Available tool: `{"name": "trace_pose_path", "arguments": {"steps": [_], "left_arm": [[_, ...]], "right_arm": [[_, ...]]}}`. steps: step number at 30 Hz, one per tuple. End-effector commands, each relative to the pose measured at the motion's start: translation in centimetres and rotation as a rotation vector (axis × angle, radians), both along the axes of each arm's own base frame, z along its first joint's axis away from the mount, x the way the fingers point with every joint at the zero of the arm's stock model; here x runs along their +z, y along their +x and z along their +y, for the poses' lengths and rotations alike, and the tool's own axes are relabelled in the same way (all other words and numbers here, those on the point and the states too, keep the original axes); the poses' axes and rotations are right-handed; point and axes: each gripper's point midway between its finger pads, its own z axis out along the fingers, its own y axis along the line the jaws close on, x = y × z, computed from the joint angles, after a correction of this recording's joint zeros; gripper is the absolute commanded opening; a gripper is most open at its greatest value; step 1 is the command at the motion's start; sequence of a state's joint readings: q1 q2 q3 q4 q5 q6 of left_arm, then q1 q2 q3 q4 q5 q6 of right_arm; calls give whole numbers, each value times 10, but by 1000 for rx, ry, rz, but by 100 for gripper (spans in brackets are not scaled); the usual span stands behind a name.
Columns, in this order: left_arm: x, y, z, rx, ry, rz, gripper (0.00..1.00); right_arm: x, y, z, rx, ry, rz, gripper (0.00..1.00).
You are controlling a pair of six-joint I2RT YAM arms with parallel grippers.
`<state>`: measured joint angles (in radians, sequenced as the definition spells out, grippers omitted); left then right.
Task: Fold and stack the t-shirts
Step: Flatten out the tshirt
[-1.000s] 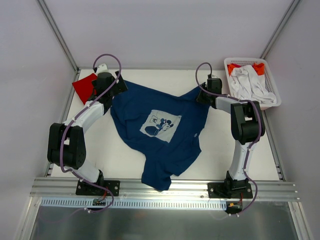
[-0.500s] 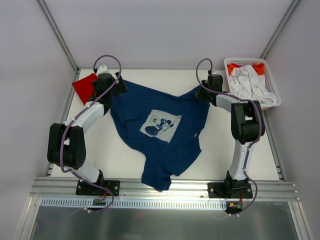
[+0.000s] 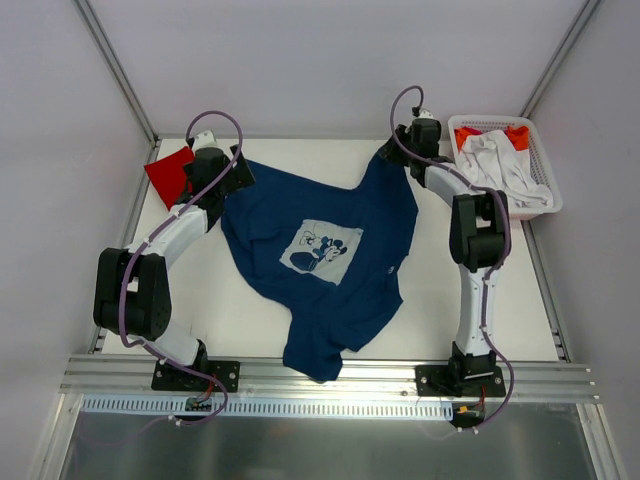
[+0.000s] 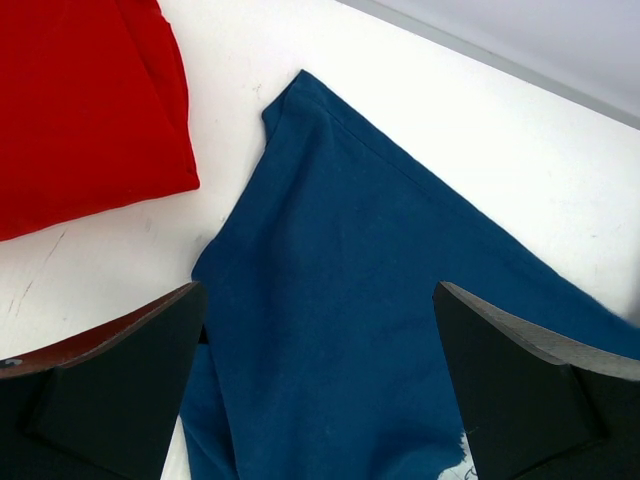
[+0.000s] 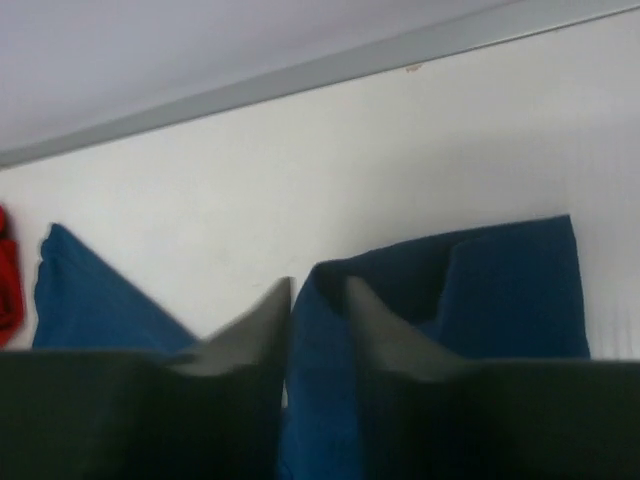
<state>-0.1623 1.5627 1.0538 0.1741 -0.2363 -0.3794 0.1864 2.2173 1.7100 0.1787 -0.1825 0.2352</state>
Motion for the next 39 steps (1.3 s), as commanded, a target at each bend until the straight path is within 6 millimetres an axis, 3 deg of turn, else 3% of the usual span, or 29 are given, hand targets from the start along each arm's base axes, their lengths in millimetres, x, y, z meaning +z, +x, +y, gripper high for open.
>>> {"name": "trace_pose_path", "arguments": {"steps": [1,2,5,9,14,20,29,33,39], "left_arm": [[17,-4,-1,-9,-21,-38,99],[17,-4,-2,-11,-20,-39,99],[19,-5,-1,-12,-11,-42,99],[19,-9,-1,-11,-22,-41,99],[15,-19,-8,-25,-48,-30,99],[4,-43,-7,-8,-72,28,99],[-7,-78,-4,20,-106,80,99],[-8,-84,-5,21,-121,77,99],[-11,-92,-6,16,-119,102,99]], "right_arm": [[-15,27,12,12,73,49,38],[-25,28,13,14,77,87,58],[-33,30,17,29,96,110,70],[-23,8,9,25,67,90,71],[11,-36,0,42,20,54,70],[39,-89,14,118,-39,62,71],[22,-174,59,252,-64,161,69],[15,-217,83,316,-77,177,69],[-3,-267,98,375,-91,236,69]]}}
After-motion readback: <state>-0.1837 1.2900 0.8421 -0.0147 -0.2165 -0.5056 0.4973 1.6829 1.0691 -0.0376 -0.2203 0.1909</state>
